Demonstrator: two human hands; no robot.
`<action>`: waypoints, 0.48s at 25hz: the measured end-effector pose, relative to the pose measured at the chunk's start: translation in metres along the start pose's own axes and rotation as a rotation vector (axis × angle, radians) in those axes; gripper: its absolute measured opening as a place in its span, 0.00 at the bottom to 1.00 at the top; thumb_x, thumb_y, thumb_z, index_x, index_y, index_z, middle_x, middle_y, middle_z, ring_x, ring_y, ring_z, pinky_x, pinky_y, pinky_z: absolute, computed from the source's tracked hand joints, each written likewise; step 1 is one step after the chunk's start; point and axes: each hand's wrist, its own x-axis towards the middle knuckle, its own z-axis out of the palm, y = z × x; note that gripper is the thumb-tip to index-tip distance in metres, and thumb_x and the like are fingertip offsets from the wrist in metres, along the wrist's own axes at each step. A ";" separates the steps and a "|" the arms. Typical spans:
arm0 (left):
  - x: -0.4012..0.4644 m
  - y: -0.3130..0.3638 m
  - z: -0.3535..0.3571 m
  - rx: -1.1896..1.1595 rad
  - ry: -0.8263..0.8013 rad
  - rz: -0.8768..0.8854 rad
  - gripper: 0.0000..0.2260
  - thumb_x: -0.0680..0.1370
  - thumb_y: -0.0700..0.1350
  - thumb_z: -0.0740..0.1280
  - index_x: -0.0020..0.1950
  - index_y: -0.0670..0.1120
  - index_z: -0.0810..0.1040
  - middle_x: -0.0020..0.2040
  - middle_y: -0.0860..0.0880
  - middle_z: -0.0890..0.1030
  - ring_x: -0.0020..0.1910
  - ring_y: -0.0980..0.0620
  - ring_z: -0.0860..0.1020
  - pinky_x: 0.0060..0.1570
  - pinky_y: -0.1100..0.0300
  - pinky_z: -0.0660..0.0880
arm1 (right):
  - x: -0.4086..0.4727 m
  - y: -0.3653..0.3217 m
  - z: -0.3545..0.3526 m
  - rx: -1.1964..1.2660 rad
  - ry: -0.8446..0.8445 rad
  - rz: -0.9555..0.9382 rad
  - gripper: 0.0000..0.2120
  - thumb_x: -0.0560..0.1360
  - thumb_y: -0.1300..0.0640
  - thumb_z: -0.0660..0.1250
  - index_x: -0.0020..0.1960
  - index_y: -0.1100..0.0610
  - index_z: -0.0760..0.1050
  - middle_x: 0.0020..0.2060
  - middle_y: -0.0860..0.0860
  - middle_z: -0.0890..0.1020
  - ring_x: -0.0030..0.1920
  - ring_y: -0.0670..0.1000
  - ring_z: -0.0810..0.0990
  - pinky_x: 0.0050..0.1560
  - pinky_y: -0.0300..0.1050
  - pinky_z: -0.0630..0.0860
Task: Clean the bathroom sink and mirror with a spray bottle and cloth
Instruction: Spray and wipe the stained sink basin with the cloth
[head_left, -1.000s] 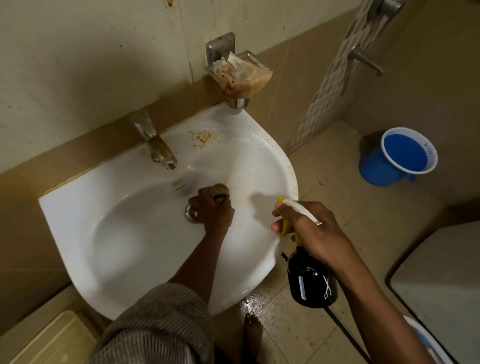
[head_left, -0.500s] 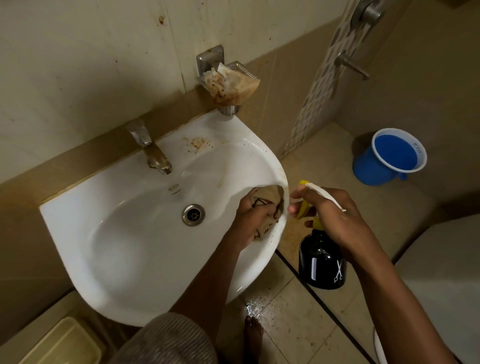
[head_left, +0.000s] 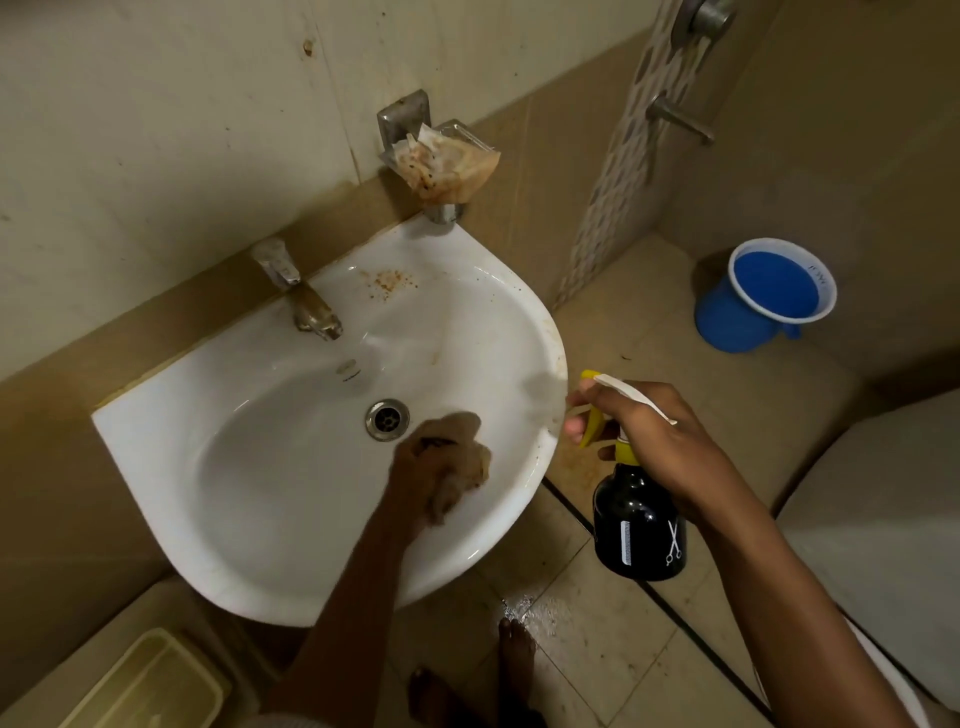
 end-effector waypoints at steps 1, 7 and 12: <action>0.003 -0.003 0.010 0.111 0.051 -0.055 0.05 0.71 0.36 0.68 0.44 0.33 0.78 0.36 0.42 0.79 0.36 0.31 0.77 0.43 0.51 0.74 | -0.001 0.001 -0.001 0.005 0.003 -0.003 0.13 0.82 0.50 0.66 0.52 0.55 0.86 0.42 0.55 0.90 0.43 0.50 0.86 0.51 0.52 0.81; -0.013 0.022 0.063 0.239 0.106 -0.111 0.09 0.72 0.44 0.67 0.51 0.50 0.76 0.47 0.51 0.80 0.45 0.56 0.79 0.46 0.61 0.77 | -0.009 0.003 -0.015 0.023 0.059 -0.021 0.13 0.83 0.49 0.65 0.52 0.54 0.86 0.43 0.56 0.90 0.51 0.57 0.88 0.51 0.50 0.82; -0.016 0.019 0.075 0.629 0.036 0.119 0.21 0.64 0.43 0.74 0.56 0.48 0.79 0.47 0.56 0.77 0.46 0.61 0.77 0.41 0.79 0.69 | -0.014 -0.001 -0.019 0.086 0.087 -0.023 0.13 0.83 0.49 0.65 0.53 0.54 0.87 0.44 0.56 0.90 0.50 0.56 0.88 0.49 0.47 0.81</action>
